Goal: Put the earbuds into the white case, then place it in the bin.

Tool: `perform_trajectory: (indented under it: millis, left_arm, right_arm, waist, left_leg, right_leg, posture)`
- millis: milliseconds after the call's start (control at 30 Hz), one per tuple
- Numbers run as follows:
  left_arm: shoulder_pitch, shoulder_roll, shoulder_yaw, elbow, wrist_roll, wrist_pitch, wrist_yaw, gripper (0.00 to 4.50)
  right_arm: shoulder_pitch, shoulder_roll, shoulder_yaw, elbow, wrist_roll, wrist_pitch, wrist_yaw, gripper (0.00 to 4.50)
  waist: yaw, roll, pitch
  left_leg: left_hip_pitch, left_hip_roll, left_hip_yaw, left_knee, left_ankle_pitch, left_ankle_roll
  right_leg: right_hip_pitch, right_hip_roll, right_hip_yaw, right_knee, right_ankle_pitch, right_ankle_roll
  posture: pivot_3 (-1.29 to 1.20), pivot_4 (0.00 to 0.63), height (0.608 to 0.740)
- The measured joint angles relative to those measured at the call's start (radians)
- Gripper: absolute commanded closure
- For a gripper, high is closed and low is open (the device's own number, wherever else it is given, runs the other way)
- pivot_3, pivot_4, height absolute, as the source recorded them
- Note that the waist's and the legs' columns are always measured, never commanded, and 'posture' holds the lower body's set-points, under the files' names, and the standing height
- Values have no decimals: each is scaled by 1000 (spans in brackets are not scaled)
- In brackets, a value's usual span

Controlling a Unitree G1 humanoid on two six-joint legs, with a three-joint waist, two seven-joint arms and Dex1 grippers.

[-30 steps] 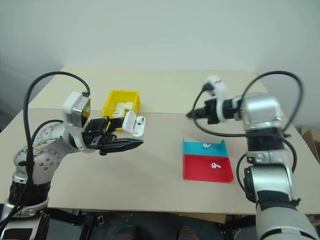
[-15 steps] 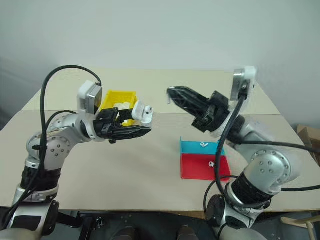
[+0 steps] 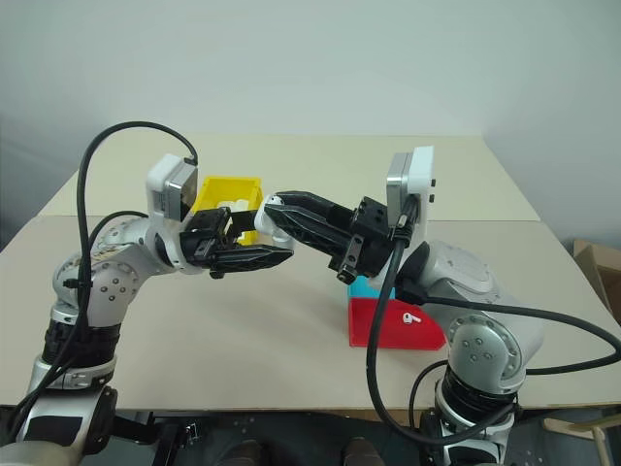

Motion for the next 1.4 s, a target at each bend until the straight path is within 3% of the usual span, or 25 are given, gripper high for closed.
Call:
perform_trajectory:
  millis: [733,1000,1333,1400]
  left_arm:
    - [13,3,4,-18,5,1,6,1710]
    - [13,3,4,-17,12,1,19,1710]
    - [19,-2,3,-15,40,-6,18,1710]
    - [27,-11,-8,-6,64,-24,18,1710]
  right_arm:
    - [81,-142,113,21,23,-180,-2,3869]
    - [91,-189,129,25,35,-199,8,1218]
    - [122,-301,85,25,138,-199,8,1218]
    - [122,-342,64,24,171,-198,10,1599]
  waist:
    - [1,0,0]
    - [2,0,0]
    - [4,0,0]
    - [5,0,0]
  left_leg:
    - [0,0,0,0,0,0]
    - [0,0,0,0,0,0]
    - [0,0,0,0,0,0]
    - [0,0,0,0,0,0]
  right_leg:
    - [0,0,0,0,0,0]
    - [0,0,0,-1,0,0]
    - [1,0,0,-1,0,0]
    - [1,0,0,-1,0,0]
  posture:
    - [0,150,740]
    - [0,150,740]
    - [0,150,740]
    - [0,150,740]
